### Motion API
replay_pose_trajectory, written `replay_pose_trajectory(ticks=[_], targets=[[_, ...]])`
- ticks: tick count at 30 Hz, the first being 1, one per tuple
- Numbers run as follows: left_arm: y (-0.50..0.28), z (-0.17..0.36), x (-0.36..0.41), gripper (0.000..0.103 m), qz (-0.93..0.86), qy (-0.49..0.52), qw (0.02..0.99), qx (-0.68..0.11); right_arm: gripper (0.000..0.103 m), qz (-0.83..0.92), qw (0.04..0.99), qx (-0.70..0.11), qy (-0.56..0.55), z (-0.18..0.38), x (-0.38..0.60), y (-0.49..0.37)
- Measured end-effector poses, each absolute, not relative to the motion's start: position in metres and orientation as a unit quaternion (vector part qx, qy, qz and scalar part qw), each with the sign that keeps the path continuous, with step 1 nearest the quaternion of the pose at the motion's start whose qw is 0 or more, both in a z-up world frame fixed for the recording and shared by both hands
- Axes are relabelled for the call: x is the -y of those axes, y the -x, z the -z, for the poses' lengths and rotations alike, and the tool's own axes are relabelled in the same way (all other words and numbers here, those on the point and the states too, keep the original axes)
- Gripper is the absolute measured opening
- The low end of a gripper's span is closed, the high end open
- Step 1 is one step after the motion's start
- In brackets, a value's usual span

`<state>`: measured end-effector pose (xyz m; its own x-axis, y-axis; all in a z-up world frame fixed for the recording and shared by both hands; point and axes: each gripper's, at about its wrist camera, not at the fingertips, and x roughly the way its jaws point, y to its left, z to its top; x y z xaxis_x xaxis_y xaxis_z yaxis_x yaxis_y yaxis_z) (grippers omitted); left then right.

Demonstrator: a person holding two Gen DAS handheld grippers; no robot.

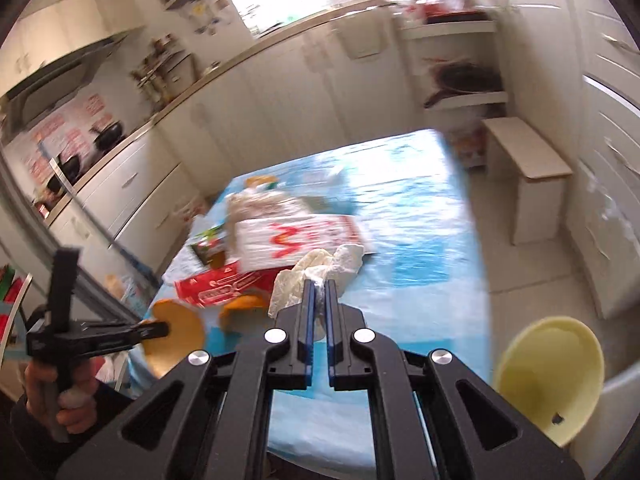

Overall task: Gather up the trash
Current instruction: 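Carry peel and tissue to the yellow bin and open both grippers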

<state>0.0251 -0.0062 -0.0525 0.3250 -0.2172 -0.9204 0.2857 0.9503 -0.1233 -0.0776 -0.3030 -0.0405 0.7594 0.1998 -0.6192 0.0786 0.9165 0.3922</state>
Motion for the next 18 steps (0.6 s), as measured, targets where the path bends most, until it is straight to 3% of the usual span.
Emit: replay_pose_trajectory(ticks=[6, 15, 17, 18], targets=[[0.002, 0.053, 0.03, 0.005, 0.216, 0.011, 0.772, -0.598, 0.006, 0.056, 0.897, -0.367, -0.239, 0.066, 0.366, 0.111], [0.048, 0.015, 0.164, 0.005, 0.311, -0.041, 0.771, -0.554, 0.006, 0.14, 0.85, -0.413, -0.295, 0.11, 0.433, 0.139], [0.055, 0.012, 0.202, 0.005, 0.324, -0.06, 0.773, -0.543, 0.009, 0.152, 0.838, -0.422, -0.312, 0.119, 0.445, 0.141], [0.055, 0.012, 0.22, 0.005, 0.327, -0.067, 0.773, -0.539, 0.017, 0.153, 0.829, -0.429, -0.324, 0.124, 0.45, 0.141]])
